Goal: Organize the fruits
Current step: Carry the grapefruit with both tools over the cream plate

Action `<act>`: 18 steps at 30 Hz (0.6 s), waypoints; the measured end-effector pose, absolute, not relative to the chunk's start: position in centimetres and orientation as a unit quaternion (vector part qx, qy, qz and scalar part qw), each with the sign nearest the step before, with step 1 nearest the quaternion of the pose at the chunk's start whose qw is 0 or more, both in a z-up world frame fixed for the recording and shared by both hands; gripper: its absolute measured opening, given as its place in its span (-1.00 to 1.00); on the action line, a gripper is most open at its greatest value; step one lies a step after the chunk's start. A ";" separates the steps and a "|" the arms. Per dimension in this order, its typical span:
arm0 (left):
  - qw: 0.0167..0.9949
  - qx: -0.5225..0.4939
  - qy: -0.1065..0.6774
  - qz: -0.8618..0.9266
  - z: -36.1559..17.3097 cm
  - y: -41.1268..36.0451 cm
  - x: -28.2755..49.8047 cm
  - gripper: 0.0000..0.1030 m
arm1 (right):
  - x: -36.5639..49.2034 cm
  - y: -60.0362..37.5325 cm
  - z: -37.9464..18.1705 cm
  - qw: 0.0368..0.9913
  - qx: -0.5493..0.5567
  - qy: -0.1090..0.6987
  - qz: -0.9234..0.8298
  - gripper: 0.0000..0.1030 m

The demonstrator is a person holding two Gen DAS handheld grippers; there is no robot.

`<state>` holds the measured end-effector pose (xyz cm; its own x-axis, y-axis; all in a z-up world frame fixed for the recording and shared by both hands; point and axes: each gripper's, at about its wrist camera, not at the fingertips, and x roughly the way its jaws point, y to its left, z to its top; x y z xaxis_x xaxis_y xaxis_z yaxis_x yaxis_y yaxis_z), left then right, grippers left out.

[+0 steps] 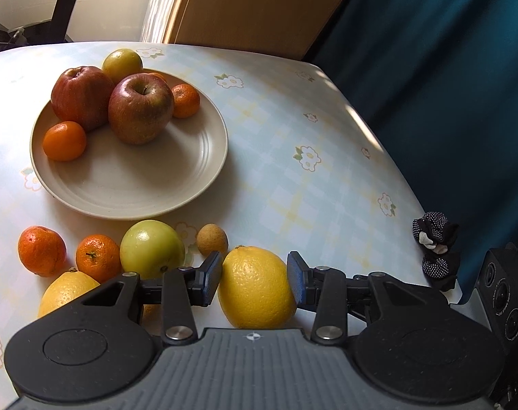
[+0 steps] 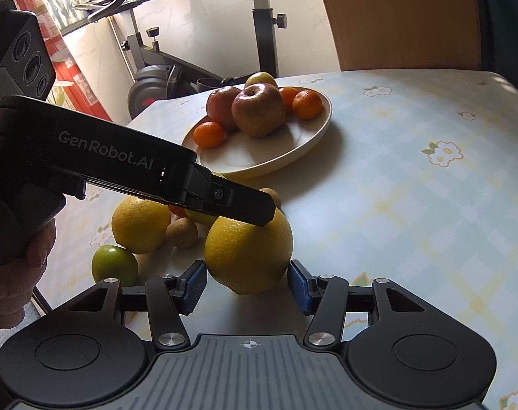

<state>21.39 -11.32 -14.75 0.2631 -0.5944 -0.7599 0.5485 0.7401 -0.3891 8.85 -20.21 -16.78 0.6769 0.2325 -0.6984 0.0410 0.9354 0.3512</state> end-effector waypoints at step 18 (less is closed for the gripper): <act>0.825 -0.009 0.443 -0.351 -9.6 -13.6 28.6 -0.15 | 17.9 -24.1 -13.0 0.919 0.122 0.369 0.068 -0.06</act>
